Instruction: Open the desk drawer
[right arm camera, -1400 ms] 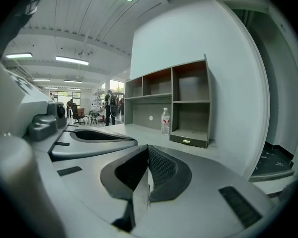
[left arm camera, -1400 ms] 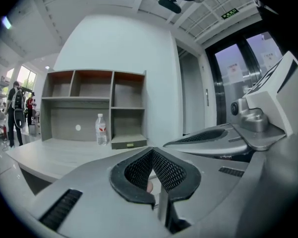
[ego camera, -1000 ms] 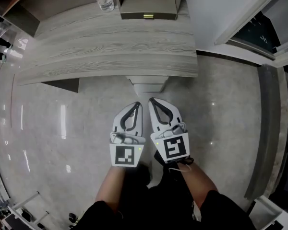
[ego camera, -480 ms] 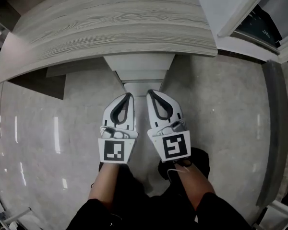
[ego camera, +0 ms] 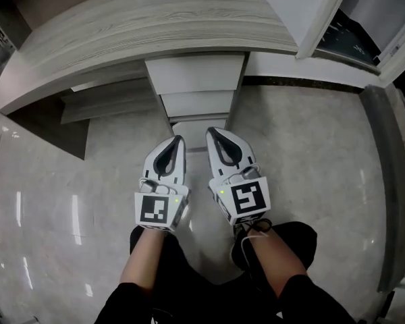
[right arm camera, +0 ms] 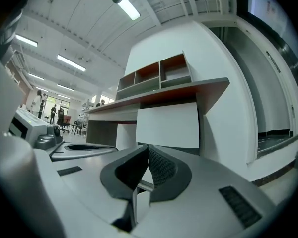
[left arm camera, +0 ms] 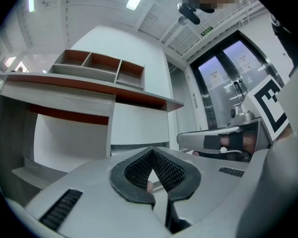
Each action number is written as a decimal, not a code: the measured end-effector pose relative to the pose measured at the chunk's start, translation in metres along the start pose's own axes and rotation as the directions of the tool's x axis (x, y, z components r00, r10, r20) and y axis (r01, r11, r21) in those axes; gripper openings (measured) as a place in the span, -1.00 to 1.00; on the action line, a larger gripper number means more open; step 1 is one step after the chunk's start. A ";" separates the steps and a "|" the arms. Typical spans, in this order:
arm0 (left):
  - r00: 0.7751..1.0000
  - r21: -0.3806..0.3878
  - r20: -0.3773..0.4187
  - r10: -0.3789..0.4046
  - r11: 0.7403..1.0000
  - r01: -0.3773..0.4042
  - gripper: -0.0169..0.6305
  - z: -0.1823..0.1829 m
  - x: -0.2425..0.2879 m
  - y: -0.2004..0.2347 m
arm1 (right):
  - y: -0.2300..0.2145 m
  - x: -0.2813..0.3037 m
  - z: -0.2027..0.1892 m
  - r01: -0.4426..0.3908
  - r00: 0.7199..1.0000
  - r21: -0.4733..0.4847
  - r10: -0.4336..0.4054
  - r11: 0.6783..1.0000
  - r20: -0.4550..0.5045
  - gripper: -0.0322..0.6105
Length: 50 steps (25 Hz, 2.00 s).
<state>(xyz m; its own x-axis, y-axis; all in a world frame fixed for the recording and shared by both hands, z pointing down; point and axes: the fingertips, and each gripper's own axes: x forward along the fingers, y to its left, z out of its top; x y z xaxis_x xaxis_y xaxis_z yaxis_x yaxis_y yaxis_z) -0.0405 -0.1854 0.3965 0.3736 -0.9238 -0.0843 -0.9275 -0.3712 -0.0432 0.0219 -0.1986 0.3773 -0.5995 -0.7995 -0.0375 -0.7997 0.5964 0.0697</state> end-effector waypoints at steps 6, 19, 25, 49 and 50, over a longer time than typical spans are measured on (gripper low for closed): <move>0.995 0.027 -0.035 -0.091 0.995 0.092 -0.93 -0.050 0.015 -0.003 | -0.003 0.019 -0.049 0.065 0.998 0.132 -0.063 0.989 -0.020 -0.88; 0.998 -0.643 0.042 -0.041 0.764 0.058 -0.93 -0.128 0.069 0.037 | -0.042 0.055 -0.120 0.003 0.992 0.593 -0.078 0.805 0.101 -0.88; 0.994 -0.695 0.088 -0.060 0.711 0.105 -0.93 -0.139 0.084 0.042 | -0.054 0.070 -0.135 -0.060 0.990 0.695 -0.048 0.717 0.135 -0.88; 0.979 -0.776 0.169 -0.113 0.598 0.203 -0.65 -0.155 0.108 0.049 | -0.074 0.096 -0.161 -0.163 0.985 0.784 0.049 0.599 0.168 -0.44; 0.978 -0.776 0.172 -0.120 0.595 0.210 -0.65 -0.155 0.108 0.049 | -0.074 0.096 -0.160 -0.168 0.984 0.785 0.050 0.596 0.172 -0.44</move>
<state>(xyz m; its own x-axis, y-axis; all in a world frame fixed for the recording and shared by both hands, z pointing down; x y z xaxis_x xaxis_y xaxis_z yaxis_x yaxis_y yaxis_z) -0.0468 -0.3180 0.5399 0.4782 -0.8423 -0.2486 -0.4801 -0.4878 0.7291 0.0290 -0.3315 0.5283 -0.6356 -0.7442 -0.2052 -0.4022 0.5461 -0.7349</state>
